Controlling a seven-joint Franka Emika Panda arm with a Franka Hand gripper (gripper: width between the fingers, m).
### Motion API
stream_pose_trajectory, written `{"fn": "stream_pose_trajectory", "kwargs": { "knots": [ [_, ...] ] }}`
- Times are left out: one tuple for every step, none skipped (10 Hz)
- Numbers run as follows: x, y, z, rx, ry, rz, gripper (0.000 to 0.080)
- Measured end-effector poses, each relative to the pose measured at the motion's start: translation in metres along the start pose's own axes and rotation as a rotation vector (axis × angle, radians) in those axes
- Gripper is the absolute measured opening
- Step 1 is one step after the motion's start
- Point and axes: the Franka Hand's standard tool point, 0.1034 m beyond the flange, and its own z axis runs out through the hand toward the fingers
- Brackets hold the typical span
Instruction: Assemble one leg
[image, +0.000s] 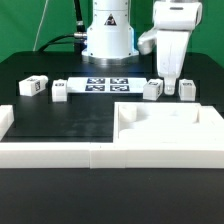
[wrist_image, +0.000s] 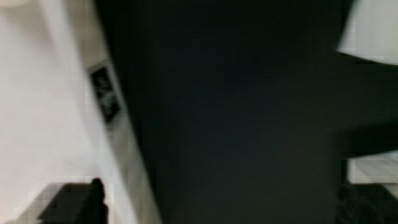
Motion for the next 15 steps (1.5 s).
{"fn": "stream_pose_trajectory", "kwargs": {
  "knots": [
    [0.001,-0.001,0.001,0.0,0.001,0.002,0.0649],
    [0.0,0.0,0.002,0.002,0.0,0.005,0.0649],
    [0.0,0.0,0.002,0.002,0.0,0.006,0.0649],
    [0.001,-0.001,0.002,0.005,0.003,0.114,0.0649],
    [0.001,-0.001,0.002,0.005,0.003,0.167,0.0649],
    [0.001,-0.002,0.002,0.008,0.005,0.27,0.0649],
    [0.0,-0.005,0.003,-0.001,0.042,0.415,0.0649],
    [-0.006,-0.015,0.007,0.019,0.061,0.613,0.0649],
    [-0.007,-0.024,0.011,0.035,0.063,0.774,0.0649],
    [-0.003,-0.031,0.014,0.048,0.059,0.897,0.0649],
    [0.003,-0.036,0.015,0.056,0.057,1.016,0.0649],
    [0.007,-0.039,0.015,0.064,0.057,1.078,0.0649],
    [0.009,-0.04,0.014,0.074,0.058,1.164,0.0649],
    [0.009,-0.041,0.015,0.078,0.057,1.204,0.0649],
    [0.009,-0.041,0.015,0.082,0.057,1.238,0.0649]
  ]
}}
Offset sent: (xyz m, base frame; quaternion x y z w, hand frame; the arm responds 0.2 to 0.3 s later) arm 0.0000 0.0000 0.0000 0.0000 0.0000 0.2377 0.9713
